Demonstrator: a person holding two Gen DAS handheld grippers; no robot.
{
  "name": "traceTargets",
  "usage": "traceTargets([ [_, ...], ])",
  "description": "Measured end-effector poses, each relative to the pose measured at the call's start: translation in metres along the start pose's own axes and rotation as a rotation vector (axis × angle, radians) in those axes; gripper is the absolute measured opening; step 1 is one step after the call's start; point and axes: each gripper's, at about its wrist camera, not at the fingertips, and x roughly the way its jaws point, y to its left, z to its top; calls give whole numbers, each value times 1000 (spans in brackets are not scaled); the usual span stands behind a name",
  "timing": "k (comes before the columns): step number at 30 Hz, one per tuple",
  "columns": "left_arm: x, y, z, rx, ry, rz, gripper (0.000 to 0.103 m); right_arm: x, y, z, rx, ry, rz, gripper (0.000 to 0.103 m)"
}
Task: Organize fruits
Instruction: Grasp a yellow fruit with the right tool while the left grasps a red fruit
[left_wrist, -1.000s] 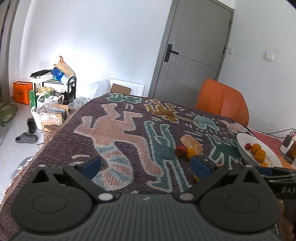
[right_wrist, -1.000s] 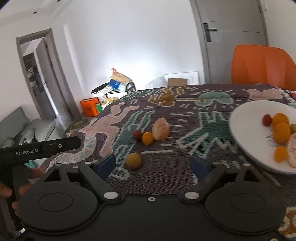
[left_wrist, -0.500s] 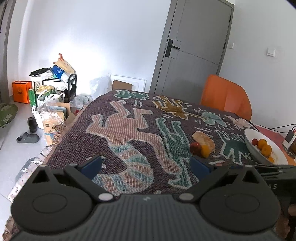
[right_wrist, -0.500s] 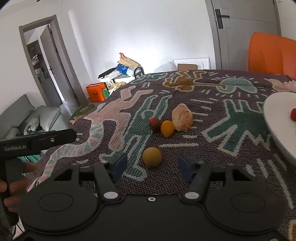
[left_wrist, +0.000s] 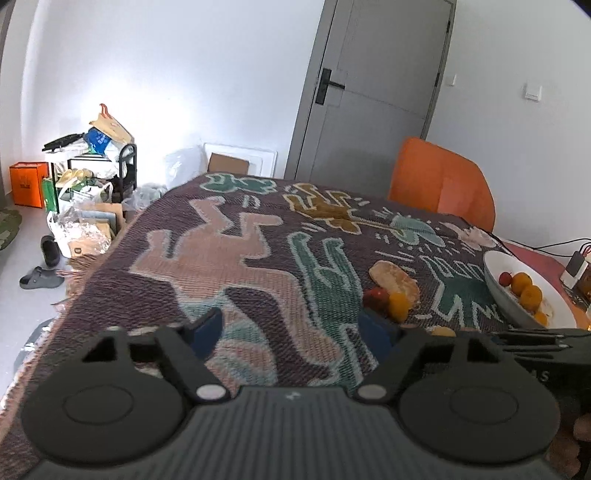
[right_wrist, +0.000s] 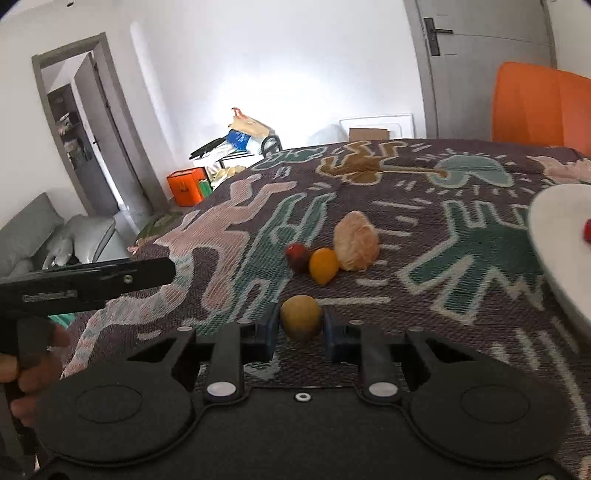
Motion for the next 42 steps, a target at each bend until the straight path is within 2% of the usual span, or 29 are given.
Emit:
traceTargets([
  [9,28,-25,10,12,25,-45,50,-14,-20,0,44,-25,-18,24],
  [13,38,-32,13,3,32,-57,48,-21,-33,1,91,-33,2,24],
  [17,49,-38,14,-5,46,-61,41,-26,-43,2,102,-46,-15,24],
  [31,78,-53,16,-29,85,-74,32,-38,-66,3,142,-80,-47,24],
  [35,81,-54,14,-48,87,-76,22,-41,-68,1,146,-86,-48,24],
  [42,69,-52,15,-53,78,-72,21,-46,-68,-1,149,-97,-52,24],
])
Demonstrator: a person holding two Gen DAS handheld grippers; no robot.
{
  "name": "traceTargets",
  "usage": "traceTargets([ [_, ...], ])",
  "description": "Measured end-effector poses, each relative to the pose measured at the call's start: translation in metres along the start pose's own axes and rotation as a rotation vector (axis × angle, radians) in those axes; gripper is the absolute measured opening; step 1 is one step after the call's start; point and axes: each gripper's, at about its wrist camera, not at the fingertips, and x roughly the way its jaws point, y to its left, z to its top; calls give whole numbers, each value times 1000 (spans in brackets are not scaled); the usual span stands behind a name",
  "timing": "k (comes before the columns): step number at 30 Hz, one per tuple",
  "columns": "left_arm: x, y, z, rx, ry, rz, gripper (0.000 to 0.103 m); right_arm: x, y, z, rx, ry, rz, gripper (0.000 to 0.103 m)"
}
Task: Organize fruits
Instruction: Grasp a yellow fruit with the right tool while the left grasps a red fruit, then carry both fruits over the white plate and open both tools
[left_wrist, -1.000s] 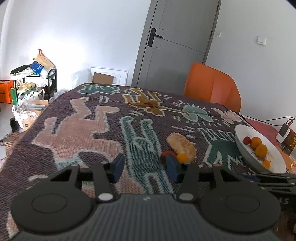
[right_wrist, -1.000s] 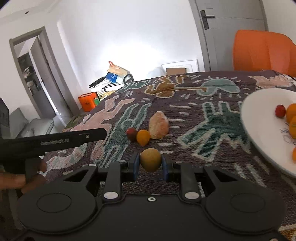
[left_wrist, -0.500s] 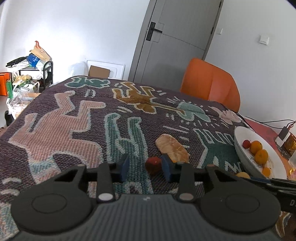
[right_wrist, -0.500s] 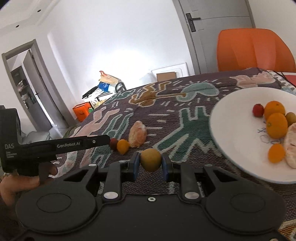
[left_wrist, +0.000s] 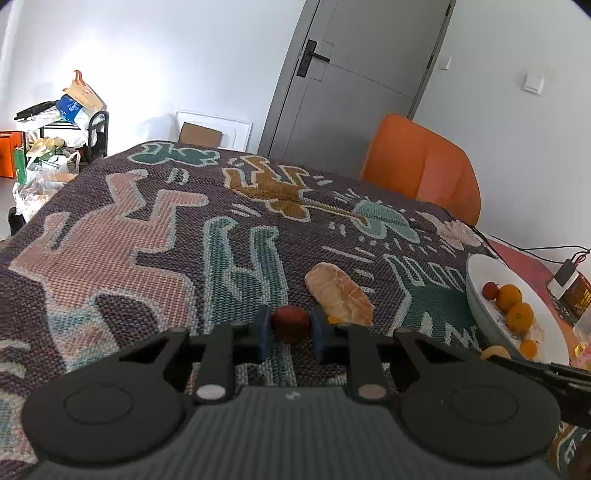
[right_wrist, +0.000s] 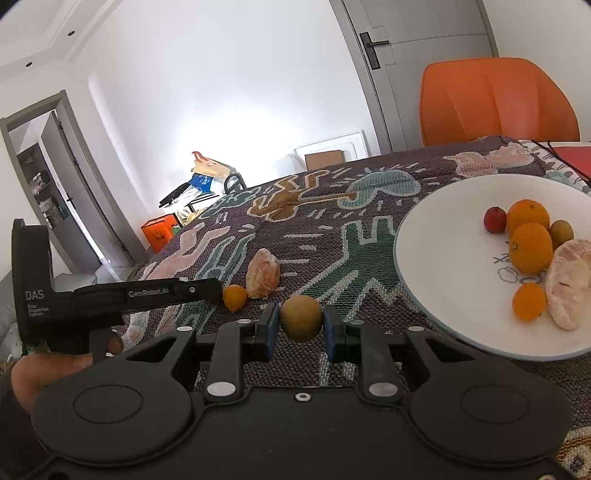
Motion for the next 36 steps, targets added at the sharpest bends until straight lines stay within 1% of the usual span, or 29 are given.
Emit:
traceTargets([
  [7,-23,-6,2,18,-39,-3,21,-13,0,2,-4,-33,-10,24],
  [16,-40,-35,4,43,-76,-52,21,-38,-19,6,-2,-80,-60,24],
  [26,-37,-72,-2,80,-68,-110,21,-56,-49,3,22,-100,-138,24],
  [34,-33,-84,-5,95,-59,-123,21,-54,-67,-2,38,-91,-181,24],
  [35,-33,-85,-5,96,-58,-124,21,-52,-69,-2,44,-89,-184,25],
  [36,-33,-87,-5,99,-57,-126,21,-51,-70,-2,46,-86,-185,29],
])
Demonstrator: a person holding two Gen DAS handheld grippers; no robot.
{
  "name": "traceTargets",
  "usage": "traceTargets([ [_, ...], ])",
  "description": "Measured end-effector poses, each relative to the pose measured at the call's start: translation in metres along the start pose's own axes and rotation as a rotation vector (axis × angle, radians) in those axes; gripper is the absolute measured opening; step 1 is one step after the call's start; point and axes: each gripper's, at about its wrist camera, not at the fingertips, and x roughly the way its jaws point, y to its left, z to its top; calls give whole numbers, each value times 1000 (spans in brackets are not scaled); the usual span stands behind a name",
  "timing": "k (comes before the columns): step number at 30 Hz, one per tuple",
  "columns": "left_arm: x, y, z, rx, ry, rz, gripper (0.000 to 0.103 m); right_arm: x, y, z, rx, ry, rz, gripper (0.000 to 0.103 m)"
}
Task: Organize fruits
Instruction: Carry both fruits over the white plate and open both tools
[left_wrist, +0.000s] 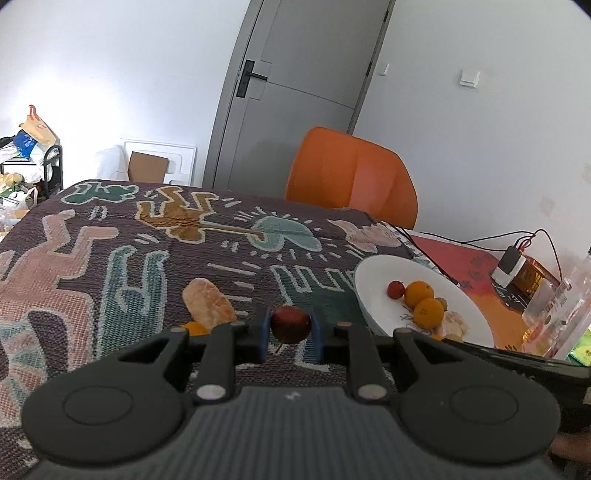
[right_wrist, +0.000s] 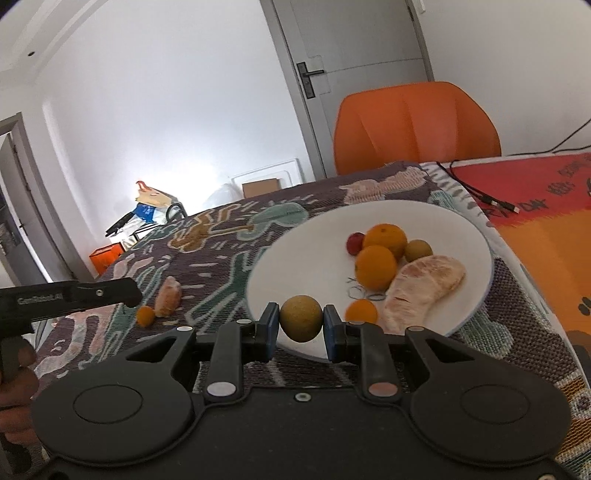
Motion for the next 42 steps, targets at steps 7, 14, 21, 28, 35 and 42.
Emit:
traceTargets([
  [7,4,-9,0,16,6,-15,21,-3,3,-2,-14,-2,24,34],
  [14,13,-30,1,58,14,-58,21,-17,-3,-2,-1,-22,23,34],
  [21,30,-64,4,108,27,-123,21,-34,-18,-1,29,-51,-11,34],
  [28,47,-92,4,134,53,-154,22,-43,-30,-1,48,-66,-26,34],
  [35,39,-84,4,132,25,-107,54,-45,-32,-4,55,-68,-21,35],
  [42,19,-53,5,122,-10,-10,77,-40,-23,-4,49,-69,2,42],
])
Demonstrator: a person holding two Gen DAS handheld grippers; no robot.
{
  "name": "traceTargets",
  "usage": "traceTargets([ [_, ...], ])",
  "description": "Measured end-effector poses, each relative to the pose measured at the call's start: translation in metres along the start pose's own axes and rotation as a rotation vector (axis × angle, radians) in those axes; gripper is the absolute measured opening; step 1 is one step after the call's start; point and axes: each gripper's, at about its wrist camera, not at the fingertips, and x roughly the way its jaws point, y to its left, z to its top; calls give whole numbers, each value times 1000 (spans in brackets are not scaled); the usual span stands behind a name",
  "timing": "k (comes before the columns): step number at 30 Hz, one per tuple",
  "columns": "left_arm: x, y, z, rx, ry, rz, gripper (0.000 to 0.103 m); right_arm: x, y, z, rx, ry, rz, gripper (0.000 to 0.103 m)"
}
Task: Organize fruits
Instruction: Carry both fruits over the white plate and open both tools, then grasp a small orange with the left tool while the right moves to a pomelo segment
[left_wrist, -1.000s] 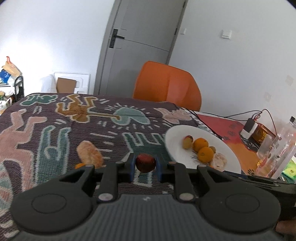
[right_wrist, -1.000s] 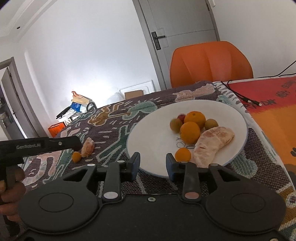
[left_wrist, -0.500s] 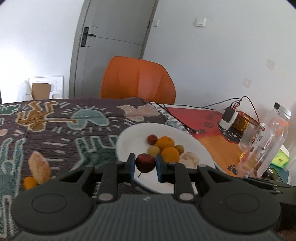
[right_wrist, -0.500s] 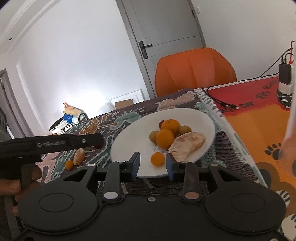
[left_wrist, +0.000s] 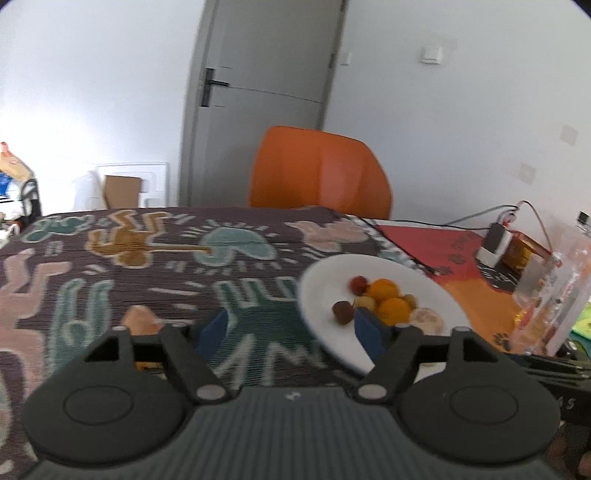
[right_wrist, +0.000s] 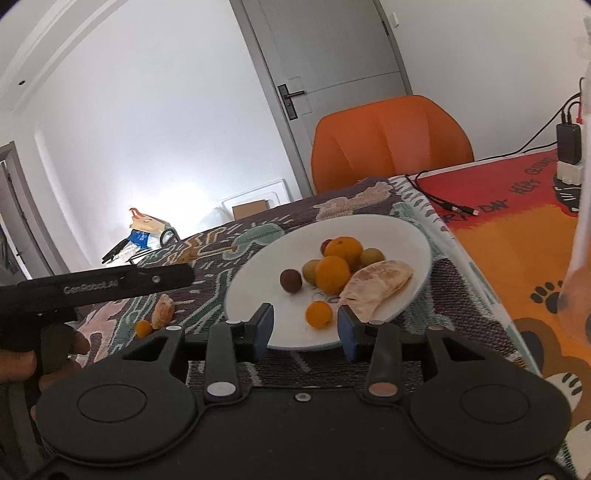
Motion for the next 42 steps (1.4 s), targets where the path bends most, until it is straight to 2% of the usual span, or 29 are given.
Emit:
traceTargets([
  [3,-10,14,-2,-4,-10,41,84,2,8,0,-10,1,11,49],
  [7,-21,32,-7,-19,-16,89,87,6,20,-1,-23,4,29,57],
  [14,-37,61,-16,-59,-9,131,88,11,44,-1,-46,-16,70,89],
  [15,-39,65,-17,-62,-8,132,89,12,48,-1,-54,-20,71,96],
  [17,-42,71,-20,-66,-7,135,94,13,55,-1,-62,-28,73,103],
  [21,-50,82,-25,-68,-23,139,101,18,64,-1,-64,-19,82,103],
  [31,-48,102,-28,-126,-41,126,101,30,80,-4,-110,10,98,103],
  [35,-39,104,-29,-123,-20,114,99,38,85,-2,-154,30,101,103],
  [37,-34,105,-31,-127,-10,110,94,43,88,0,-174,45,103,103],
  [42,-18,108,-32,-145,26,106,69,55,91,4,-203,58,97,103],
])
